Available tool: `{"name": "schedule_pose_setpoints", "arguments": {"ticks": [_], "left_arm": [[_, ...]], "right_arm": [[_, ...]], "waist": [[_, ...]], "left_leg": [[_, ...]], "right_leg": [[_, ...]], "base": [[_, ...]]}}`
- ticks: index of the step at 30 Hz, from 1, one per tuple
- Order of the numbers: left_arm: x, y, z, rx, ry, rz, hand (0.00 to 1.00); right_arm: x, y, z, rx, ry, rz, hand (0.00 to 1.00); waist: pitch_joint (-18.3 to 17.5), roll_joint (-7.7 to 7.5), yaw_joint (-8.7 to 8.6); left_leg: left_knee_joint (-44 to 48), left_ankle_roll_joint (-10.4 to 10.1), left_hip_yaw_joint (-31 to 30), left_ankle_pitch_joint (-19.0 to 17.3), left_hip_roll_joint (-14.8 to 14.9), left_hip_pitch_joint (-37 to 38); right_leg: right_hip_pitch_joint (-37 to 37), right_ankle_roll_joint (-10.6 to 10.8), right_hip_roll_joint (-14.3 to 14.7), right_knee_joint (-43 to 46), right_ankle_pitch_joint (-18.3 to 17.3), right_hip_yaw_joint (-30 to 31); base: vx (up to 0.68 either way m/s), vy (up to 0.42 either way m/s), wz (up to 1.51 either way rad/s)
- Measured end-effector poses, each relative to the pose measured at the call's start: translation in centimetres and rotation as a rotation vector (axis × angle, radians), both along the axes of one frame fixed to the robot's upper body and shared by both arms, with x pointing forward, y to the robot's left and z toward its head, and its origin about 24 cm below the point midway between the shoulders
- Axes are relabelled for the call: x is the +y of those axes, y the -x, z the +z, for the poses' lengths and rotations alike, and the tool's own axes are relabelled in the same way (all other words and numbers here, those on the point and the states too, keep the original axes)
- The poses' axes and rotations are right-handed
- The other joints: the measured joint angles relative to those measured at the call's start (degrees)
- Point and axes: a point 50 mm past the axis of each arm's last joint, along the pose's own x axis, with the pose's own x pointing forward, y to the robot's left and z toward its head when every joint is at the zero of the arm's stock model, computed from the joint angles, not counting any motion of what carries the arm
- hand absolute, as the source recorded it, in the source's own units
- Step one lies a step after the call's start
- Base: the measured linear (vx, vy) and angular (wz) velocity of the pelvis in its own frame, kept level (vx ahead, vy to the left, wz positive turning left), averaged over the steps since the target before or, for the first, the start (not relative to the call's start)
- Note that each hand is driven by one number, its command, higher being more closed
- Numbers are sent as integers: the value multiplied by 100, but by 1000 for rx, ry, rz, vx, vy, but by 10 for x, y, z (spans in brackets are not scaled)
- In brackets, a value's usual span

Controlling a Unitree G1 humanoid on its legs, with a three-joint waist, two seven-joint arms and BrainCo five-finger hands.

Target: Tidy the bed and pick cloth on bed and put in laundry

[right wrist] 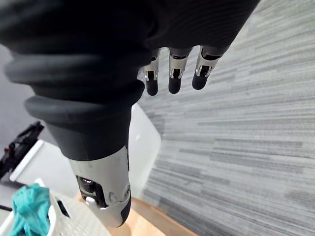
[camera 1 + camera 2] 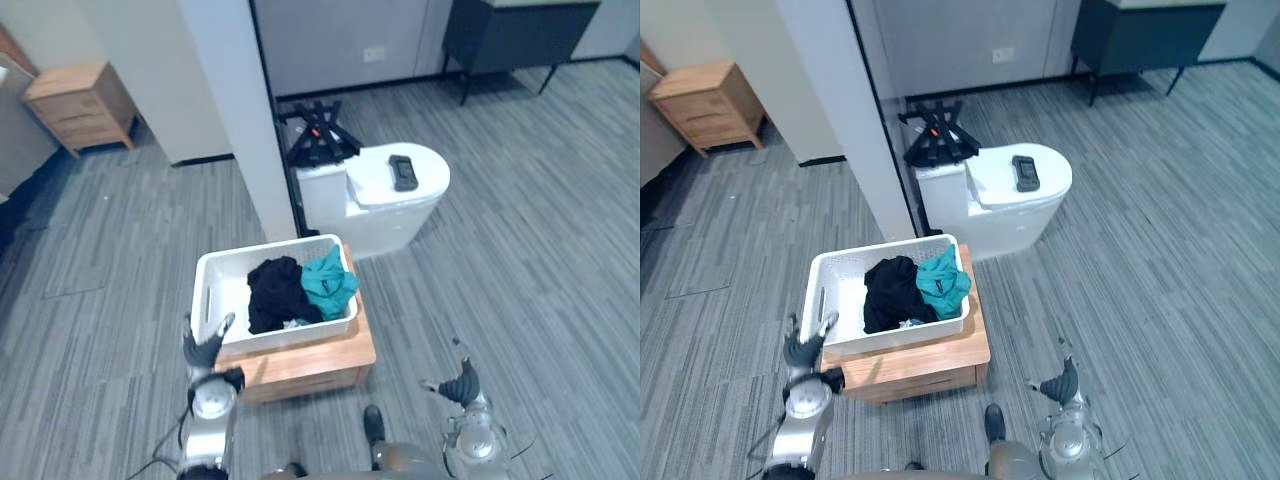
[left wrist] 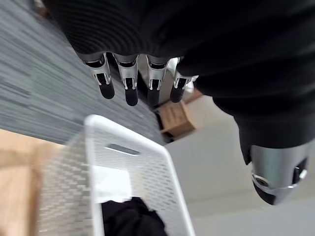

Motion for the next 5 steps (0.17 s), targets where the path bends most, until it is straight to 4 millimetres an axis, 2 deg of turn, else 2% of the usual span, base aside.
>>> {"name": "schedule_pose_setpoints", "arguments": {"ticks": [1,2,3,5], "left_arm": [[-5,24,-17,100,67,22,0],[-6,34,-22,137,87,31,0],[-11,59,-35,226,156,72,0],[-6,68,-40,255,184,117,0]], "right_arm": [[4,4,-6,35,-23,2,0],[6,5,-8,47,-32,2,0],[10,9,-16,84,-51,1,0],[16,14,-24,125,-76,-3,0]], "waist": [[-75,-17,45],[-111,-15,53],[-166,-59,55],[-185,-82,91]], "left_leg": [[-60,-13,11,9,-11,33],[-73,-16,12,10,-12,35],[-114,-21,21,16,-18,38],[-209,-49,37,77,-17,119]], "right_leg": [[11,-6,-8,0,-21,-73],[13,-6,-18,0,-27,-106],[27,-12,-38,-1,-47,-167],[104,1,-67,0,-85,-276]], "base": [[-26,21,7],[-19,23,11],[-9,21,33],[-5,21,30]]}}
